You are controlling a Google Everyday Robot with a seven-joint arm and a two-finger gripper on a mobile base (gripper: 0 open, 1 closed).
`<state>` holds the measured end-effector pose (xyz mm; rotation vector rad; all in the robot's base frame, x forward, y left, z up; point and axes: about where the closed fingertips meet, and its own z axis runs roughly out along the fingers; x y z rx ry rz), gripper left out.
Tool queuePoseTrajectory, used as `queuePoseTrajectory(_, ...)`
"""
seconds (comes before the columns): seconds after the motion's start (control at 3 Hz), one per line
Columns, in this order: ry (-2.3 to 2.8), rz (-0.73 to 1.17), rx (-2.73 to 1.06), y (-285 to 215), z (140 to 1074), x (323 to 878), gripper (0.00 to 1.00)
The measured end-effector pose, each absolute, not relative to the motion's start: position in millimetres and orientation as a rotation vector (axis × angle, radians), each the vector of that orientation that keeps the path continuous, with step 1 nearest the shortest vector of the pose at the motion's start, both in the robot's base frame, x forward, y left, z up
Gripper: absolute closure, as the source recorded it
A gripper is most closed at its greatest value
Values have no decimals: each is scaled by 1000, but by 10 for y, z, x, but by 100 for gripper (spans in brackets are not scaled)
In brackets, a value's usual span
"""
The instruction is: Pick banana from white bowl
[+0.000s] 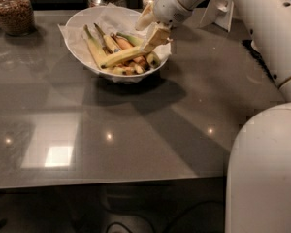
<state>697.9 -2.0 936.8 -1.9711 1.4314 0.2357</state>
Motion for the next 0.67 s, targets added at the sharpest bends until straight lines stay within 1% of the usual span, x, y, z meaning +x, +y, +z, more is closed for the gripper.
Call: queuePoseTrajectory(0.67, 1437, 304, -2004, 171, 9177, 7011, 48)
